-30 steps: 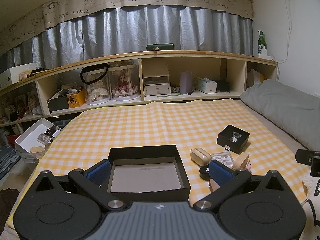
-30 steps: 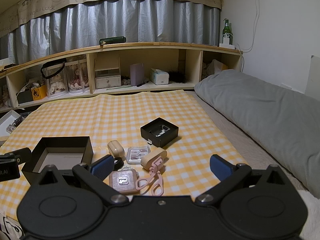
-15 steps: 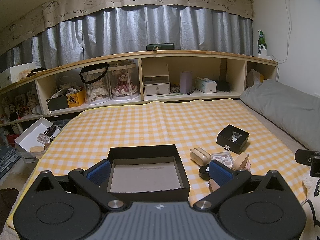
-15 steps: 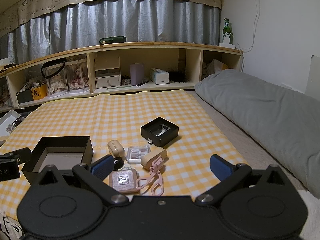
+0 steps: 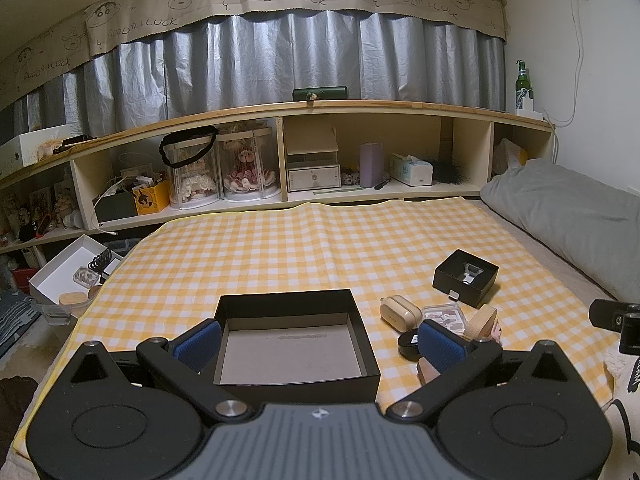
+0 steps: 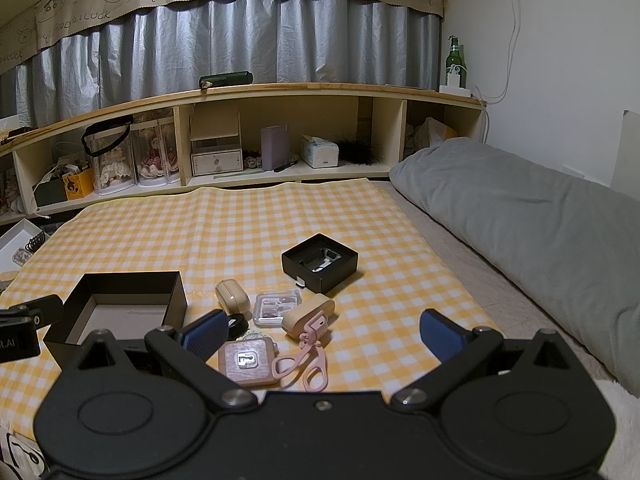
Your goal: Organize rigid objects
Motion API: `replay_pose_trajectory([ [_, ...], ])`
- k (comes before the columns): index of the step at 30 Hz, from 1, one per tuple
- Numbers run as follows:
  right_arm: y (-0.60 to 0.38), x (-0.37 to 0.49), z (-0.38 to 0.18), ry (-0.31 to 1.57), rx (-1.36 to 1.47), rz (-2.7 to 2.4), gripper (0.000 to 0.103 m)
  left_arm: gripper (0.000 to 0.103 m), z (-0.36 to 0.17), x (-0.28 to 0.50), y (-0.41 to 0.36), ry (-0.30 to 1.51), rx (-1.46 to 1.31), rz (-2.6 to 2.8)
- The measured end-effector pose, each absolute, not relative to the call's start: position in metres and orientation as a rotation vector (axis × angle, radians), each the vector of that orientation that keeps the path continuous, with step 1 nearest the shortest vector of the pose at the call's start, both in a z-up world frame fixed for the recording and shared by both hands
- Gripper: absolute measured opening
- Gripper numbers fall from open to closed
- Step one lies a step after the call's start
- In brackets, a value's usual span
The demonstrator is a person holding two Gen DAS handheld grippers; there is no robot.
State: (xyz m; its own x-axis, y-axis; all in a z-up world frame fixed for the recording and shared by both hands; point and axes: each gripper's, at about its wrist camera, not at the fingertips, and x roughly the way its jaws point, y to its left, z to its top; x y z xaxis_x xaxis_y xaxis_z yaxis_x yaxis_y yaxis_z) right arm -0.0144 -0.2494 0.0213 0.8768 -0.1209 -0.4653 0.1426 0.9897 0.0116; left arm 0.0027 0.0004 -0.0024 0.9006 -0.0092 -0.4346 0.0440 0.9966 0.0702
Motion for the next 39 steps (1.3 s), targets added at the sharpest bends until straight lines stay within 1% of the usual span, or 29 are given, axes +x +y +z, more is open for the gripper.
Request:
replay_pose_trajectory([
  [7,-0.248,-0.014,0.021,0.482,0.046,-0.138,0.103,0.103,-0.002,0.003,0.001,0.448,0.078,-0.029],
  [13,-0.248,-0.015,0.024,0.468,0.052,-0.134,0.103,0.103,0.001,0.006,-0.016,0.438,0.074,-0.041],
  [19,-0.257,-0.004,0.028,0.472,0.137,-0.124,0.103,0.103,0.005,0.014,-0.009,0.368,0.037,-0.027],
  [22,-0.262,0.008,0.029,0.45,0.19,-0.138,0.103,0.103,0.009,0.021,-0.004,0.348,0.002,-0.012],
  [27,-0.275,0.033,0.032,0.376,0.258,-0.107,0.103,0.103,0.017,0.039,0.01,0.366,-0.031,0.058],
  [33,-0.289,0.087,0.031,0.399,0.281,-0.122,0.103,0.103,0.024,0.065,0.043,0.383,-0.099,0.179],
  [39,-0.305,0.141,0.024,0.46,0.302,-0.201,0.103,0.103,0.018,0.1,0.068,0.453,-0.09,0.174],
])
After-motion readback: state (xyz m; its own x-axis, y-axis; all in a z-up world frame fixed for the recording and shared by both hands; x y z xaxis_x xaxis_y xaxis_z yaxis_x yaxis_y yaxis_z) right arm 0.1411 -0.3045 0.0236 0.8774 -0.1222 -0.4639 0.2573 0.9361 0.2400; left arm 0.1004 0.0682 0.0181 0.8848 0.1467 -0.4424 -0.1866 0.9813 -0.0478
